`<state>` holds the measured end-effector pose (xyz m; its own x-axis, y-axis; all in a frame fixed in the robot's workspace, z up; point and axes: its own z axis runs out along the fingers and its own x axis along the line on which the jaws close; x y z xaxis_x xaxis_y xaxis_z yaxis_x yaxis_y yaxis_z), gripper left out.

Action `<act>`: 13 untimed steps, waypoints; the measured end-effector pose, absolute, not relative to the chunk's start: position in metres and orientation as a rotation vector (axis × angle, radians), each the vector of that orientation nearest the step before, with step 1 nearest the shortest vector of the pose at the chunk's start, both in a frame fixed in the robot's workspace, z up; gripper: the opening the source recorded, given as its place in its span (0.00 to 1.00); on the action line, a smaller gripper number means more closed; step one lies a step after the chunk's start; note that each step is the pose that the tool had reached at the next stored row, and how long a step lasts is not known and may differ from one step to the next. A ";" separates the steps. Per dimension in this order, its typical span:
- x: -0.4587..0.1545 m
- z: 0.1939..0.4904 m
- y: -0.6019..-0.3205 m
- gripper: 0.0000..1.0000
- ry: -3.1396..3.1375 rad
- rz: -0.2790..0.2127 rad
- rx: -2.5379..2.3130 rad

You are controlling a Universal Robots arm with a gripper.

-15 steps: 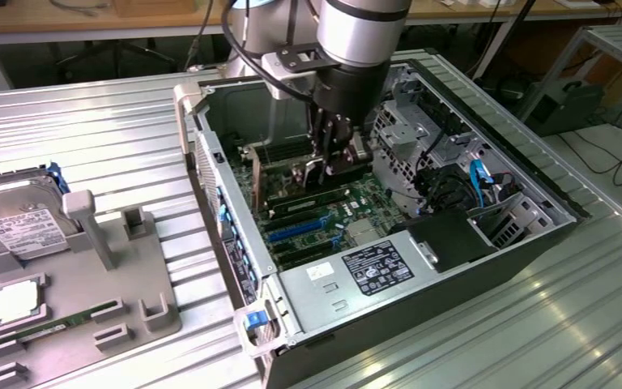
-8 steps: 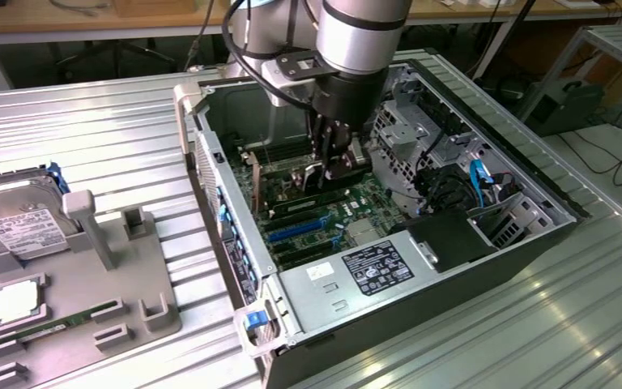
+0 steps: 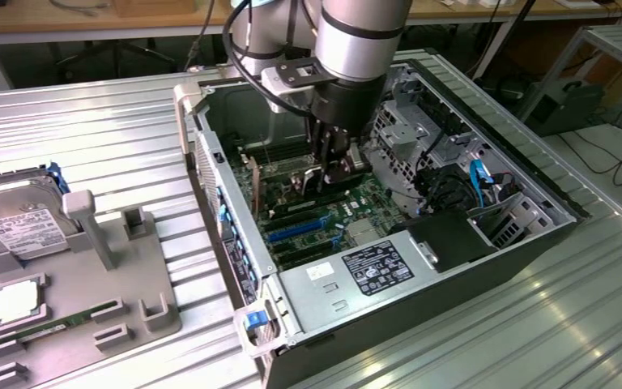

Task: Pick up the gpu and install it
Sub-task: 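Insert the gpu into the slot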

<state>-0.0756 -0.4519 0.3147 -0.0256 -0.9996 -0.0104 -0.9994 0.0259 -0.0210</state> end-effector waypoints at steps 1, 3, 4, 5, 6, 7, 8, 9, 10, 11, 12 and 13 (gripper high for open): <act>-0.076 0.314 -0.452 0.27 2.235 -0.010 -2.178; -0.076 0.312 -0.452 0.27 2.236 -0.007 -2.180; -0.076 0.312 -0.452 0.27 2.237 -0.005 -2.180; -0.076 0.312 -0.452 0.27 2.238 -0.005 -2.181; -0.076 0.312 -0.452 0.27 2.238 -0.004 -2.181; -0.076 0.311 -0.452 0.27 2.238 -0.004 -2.181; -0.076 0.311 -0.453 0.27 2.238 -0.004 -2.181; -0.076 0.311 -0.454 0.27 2.238 -0.004 -2.181; -0.076 0.311 -0.454 0.27 2.238 -0.004 -2.181; -0.076 0.311 -0.455 0.27 2.238 -0.003 -2.181; -0.076 0.311 -0.455 0.27 2.238 -0.003 -2.181; -0.076 0.310 -0.456 0.27 2.238 -0.003 -2.181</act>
<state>-0.0756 -0.4557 0.3102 -0.0258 -0.9996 -0.0105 -0.9996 0.0259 -0.0127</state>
